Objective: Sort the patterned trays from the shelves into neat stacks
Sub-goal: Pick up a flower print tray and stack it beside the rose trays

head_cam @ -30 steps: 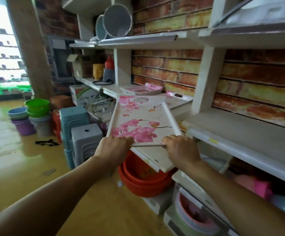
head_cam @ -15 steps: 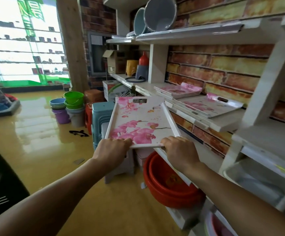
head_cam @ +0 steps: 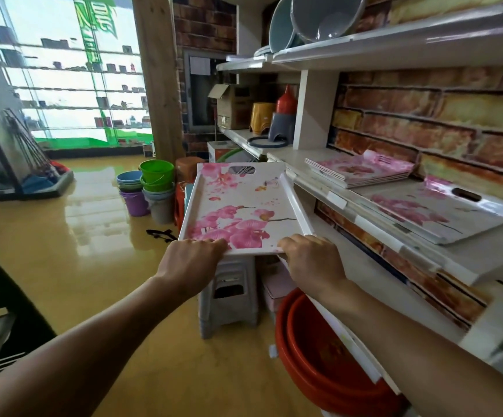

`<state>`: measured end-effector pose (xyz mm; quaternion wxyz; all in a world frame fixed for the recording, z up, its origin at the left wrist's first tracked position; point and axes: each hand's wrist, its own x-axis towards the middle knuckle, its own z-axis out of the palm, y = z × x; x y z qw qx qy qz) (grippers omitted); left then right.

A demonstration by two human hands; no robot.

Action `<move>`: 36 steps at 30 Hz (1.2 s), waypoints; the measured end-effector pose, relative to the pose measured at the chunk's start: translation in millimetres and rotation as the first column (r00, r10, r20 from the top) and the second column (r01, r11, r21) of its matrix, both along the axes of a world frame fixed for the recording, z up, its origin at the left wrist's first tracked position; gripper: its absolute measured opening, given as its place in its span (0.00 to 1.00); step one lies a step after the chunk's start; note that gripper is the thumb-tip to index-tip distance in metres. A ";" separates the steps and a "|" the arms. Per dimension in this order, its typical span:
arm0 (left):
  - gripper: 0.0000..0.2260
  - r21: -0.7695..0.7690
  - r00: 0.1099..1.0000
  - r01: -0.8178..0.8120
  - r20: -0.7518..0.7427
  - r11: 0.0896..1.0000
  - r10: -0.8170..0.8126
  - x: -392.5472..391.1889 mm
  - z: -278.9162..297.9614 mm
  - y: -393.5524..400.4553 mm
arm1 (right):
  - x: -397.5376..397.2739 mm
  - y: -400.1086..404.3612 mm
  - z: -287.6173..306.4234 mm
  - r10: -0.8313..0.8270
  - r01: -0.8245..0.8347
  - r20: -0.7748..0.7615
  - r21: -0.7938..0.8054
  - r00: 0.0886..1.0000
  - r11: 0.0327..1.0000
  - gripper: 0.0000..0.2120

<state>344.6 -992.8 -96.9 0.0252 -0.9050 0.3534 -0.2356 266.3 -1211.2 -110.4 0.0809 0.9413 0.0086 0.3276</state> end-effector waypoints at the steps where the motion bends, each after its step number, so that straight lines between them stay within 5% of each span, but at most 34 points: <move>1: 0.09 -0.003 1.000 0.001 -0.005 1.000 -0.001 8.9 -0.3 -1.0 | 10.0 -1.5 -0.2 0.009 -0.009 0.000 0.003 1.000 1.000 0.05; 19: 0.09 0.028 0.979 0.199 0.031 0.980 -0.200 239.5 23.6 -22.7 | 196.6 -3.0 16.3 -0.228 0.228 0.032 0.004 0.973 0.974 0.02; 36: 0.11 0.055 0.815 0.573 0.061 0.818 -0.576 279.9 42.7 -219.8 | 167.1 -133.3 24.8 -0.640 0.641 0.032 -0.002 0.767 0.768 0.12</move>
